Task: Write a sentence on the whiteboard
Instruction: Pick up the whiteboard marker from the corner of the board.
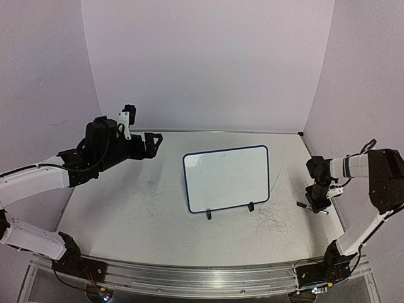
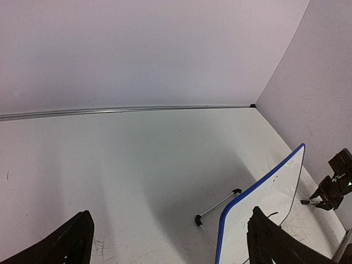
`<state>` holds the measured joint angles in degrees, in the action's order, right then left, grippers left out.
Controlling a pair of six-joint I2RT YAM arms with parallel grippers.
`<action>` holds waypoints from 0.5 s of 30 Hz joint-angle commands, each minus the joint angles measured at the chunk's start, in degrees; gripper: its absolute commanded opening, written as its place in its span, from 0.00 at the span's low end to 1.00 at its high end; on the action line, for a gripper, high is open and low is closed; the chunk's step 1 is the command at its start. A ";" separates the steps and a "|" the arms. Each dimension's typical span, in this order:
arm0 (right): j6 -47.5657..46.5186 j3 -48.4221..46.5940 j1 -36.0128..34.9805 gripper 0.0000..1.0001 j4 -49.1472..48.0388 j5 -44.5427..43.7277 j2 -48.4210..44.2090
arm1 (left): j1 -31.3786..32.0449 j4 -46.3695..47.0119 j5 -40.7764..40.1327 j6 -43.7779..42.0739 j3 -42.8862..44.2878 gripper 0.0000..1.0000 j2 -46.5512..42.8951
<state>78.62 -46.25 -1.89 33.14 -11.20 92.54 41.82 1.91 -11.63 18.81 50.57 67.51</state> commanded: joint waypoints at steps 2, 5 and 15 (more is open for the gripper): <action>3.84 -1.32 0.31 0.40 1.17 -1.48 2.32 | -0.25 0.98 2.29 -0.89 0.68 0.98 -1.55; 3.87 -1.56 0.29 0.37 1.55 -1.19 2.72 | -0.22 0.98 2.65 -0.71 1.09 0.98 -1.77; 3.86 -1.17 0.31 0.16 1.56 -0.11 -0.10 | -0.25 0.35 2.18 -0.44 3.06 0.98 -2.23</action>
<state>82.13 -47.37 -1.89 34.04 -12.05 93.80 41.82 1.93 -9.56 18.83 50.57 66.74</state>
